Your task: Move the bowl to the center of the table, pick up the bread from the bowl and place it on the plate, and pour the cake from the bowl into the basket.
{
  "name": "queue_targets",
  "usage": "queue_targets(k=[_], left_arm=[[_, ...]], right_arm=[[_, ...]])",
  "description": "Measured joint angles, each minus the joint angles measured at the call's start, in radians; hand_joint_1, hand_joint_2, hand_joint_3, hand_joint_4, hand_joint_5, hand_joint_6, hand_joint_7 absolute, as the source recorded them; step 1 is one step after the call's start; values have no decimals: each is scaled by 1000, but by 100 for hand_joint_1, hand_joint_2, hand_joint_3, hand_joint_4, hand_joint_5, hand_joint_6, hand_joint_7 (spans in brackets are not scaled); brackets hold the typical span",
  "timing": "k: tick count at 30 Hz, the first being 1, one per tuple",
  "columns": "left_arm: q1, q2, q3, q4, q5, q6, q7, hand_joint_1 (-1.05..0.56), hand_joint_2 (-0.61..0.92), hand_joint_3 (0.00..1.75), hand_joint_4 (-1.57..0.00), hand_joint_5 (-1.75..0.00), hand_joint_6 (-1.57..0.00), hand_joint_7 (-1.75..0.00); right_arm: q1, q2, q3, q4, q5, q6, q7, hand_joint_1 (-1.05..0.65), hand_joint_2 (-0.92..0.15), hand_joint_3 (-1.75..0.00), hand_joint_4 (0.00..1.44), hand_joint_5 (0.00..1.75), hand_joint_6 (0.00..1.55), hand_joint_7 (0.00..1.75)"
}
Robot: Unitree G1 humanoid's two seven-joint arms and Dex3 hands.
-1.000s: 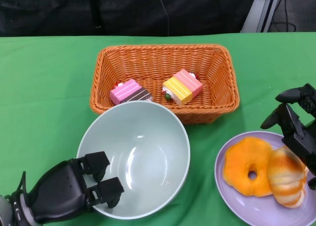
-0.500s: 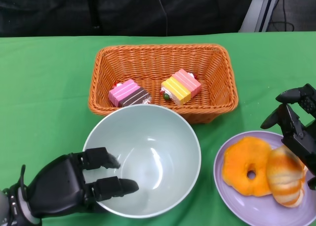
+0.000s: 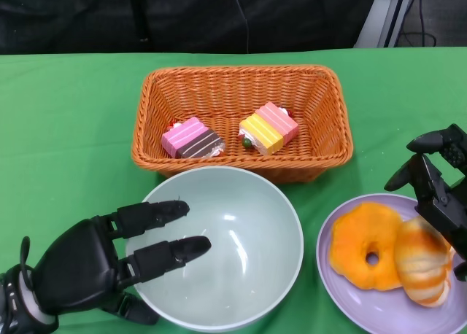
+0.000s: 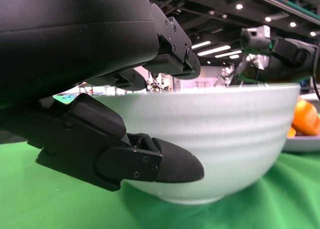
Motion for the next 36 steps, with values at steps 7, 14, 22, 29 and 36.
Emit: queue_targets(k=[7,14,22,29,36], left_arm=[[2,11,9,5,-27,-39,0,-105,92,45,-11,0,-13,0],[4,17,40,15,-93,-89,-17,-105,92,36,-1,0,-6,0],[38,19,174,32,-319,-282,-237,-98,92,46,-6,-2,-12,-3],[95,-45,375,77,-649,-444,-571,-77,92,36,-34,-6,-34,-4],[152,-188,579,80,-1034,-471,-938,-21,92,21,-85,-16,-80,-7]], right_arm=[[0,0,0,5,1,0,2,-8,-77,-81,75,175,62,148],[0,0,0,5,1,0,2,-8,-77,-82,75,175,62,150],[0,0,1,6,-1,0,1,-8,-77,-81,76,175,61,151],[0,0,3,9,-1,-12,2,-9,-76,-81,76,175,60,152],[-1,1,5,10,-2,-16,0,-9,-75,-81,76,175,60,152]])
